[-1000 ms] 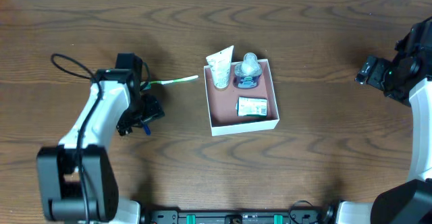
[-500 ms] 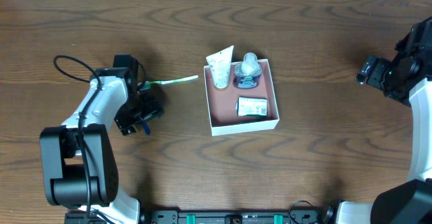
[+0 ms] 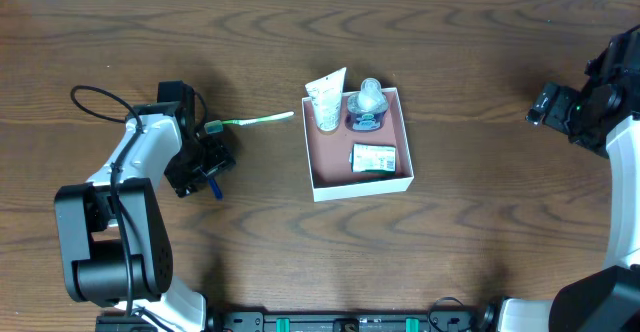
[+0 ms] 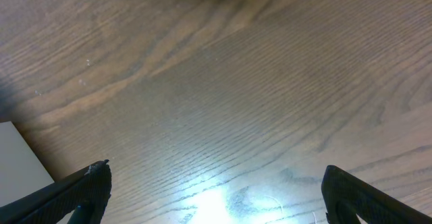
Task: Pack container
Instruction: 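Grasp the blue razor handle with the left gripper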
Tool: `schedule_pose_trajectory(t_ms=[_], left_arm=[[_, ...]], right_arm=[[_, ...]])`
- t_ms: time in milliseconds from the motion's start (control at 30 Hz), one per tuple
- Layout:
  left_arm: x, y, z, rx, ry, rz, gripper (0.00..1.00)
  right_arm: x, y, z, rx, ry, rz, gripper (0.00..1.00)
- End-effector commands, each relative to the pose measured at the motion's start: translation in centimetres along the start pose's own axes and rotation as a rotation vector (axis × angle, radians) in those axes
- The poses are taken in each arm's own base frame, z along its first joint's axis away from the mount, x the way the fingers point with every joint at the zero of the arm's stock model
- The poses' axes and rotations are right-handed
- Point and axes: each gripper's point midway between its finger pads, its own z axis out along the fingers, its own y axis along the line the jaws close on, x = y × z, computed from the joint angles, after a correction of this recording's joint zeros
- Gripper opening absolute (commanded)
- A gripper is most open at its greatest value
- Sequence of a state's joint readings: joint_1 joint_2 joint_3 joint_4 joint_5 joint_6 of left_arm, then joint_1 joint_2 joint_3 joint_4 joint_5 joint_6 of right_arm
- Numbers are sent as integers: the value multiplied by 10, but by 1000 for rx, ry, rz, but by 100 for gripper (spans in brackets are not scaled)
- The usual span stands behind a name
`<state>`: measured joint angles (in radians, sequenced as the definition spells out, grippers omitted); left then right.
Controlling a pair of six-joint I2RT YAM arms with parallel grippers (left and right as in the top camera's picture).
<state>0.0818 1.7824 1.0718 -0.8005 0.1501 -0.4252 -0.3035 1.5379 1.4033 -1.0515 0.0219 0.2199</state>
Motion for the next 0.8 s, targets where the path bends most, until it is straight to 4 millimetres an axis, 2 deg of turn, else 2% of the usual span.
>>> schedule_pose_trajectory(t_ms=[0,533,767], left_arm=[[3,5,9,-13,16,7,76],[0,6,14,-15,-10,28,76],[6,15,28,-36,-14,27,76]], right_arm=[[-1,-1,0,1,-1,15,99],[-1,-1,0,1,-1,15,99],[-1,-1,0,1,-1,15,99]])
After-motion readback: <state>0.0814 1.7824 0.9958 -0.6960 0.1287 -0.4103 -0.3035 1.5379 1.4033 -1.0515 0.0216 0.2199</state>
